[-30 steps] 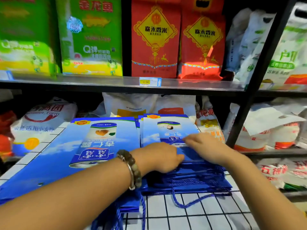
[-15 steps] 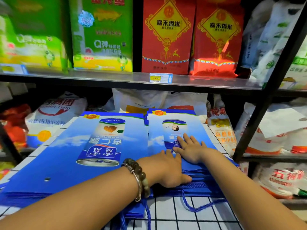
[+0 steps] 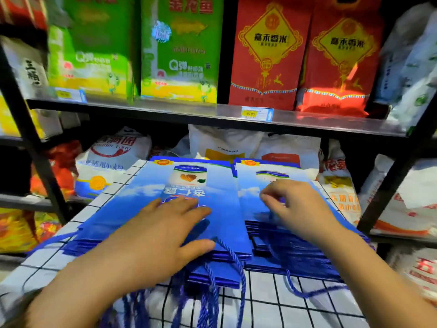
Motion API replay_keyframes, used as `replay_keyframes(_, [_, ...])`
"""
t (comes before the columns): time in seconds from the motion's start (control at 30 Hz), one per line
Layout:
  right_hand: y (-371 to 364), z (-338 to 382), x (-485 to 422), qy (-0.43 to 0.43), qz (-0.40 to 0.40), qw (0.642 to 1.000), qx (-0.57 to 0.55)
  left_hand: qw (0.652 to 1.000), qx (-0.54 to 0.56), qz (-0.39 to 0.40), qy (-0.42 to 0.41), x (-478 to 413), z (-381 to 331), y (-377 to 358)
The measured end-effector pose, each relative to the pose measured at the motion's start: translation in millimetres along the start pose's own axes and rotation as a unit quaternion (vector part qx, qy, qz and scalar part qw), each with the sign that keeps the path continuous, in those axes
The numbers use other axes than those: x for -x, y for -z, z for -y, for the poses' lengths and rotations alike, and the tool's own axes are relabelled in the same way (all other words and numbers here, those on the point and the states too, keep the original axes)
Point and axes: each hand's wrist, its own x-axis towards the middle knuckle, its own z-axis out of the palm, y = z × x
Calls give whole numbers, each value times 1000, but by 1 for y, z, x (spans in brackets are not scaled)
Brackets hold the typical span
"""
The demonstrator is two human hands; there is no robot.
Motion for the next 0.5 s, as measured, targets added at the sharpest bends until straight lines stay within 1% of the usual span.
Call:
replay_keyframes(0.03, [5,20,13,-8,45,999,-23,1000,-2,0,28,7,6,-6])
replay_keyframes(0.1, [13,56,37,-16,133,991,-16,998,7,4,62,16,12,-18])
replay_keyframes(0.17, [16,75,54,-27,169,985,22,997,13,4,75,20,13,-27])
replay_keyframes(0.27, [10,86,69,-71,147,985,50,996,17,-16,87,19,12,-34])
replay_keyframes(0.33, [1,86,77,-114,133,984,39,995,32,-23,90,20,11,-33])
replay_keyframes(0.43, [-10,82,88,-168,107,980,-24,995,30,-45,86,20,10,-36])
replay_keyframes(0.5, [-14,79,94,-183,104,973,-97,995,28,-53,85,20,10,-37])
